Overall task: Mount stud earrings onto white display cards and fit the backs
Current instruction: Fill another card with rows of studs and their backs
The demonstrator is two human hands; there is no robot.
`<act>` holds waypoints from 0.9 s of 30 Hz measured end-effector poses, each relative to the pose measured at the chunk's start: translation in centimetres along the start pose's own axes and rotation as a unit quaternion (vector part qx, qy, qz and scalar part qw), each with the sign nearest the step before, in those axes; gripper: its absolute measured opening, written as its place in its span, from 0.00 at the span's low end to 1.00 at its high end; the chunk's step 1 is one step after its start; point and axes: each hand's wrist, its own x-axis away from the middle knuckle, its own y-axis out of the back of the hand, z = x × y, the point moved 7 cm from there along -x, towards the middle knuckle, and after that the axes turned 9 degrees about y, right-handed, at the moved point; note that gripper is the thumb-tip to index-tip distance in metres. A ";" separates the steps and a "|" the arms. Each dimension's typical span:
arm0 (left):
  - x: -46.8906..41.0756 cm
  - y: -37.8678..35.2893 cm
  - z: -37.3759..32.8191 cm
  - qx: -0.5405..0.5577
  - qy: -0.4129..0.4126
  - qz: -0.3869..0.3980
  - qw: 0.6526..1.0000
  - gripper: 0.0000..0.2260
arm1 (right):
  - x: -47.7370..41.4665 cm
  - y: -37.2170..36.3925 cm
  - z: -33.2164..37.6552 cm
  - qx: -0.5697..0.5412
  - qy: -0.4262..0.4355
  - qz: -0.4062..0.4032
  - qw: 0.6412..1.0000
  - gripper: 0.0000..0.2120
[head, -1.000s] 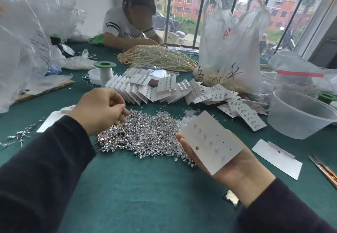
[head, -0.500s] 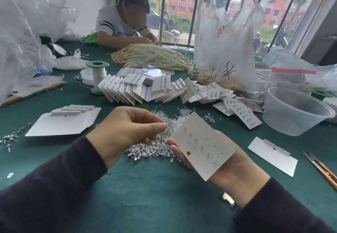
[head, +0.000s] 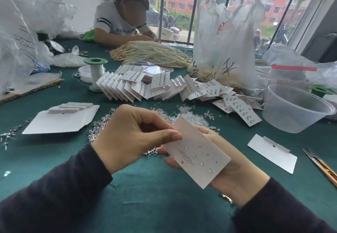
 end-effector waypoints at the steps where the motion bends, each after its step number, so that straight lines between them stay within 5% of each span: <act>1: 0.0 0.0 -0.1 -0.006 -0.004 0.000 1.000 0.09 | -0.2 0.2 -0.2 -0.006 0.001 -0.007 1.000 0.09; 13: 0.1 0.3 -0.5 -0.073 -0.007 -0.025 0.997 0.12 | 0.3 -0.7 0.5 -0.032 -0.011 -0.033 0.999 0.03; 21: 0.0 0.6 -0.2 -0.044 0.005 -0.037 0.998 0.17 | 0.2 -1.3 2.0 0.102 0.095 -0.037 0.990 0.09; 27: -0.1 0.2 0.2 -0.063 0.014 0.003 0.998 0.12 | 0.5 -0.6 3.2 0.260 0.180 -0.092 0.944 0.07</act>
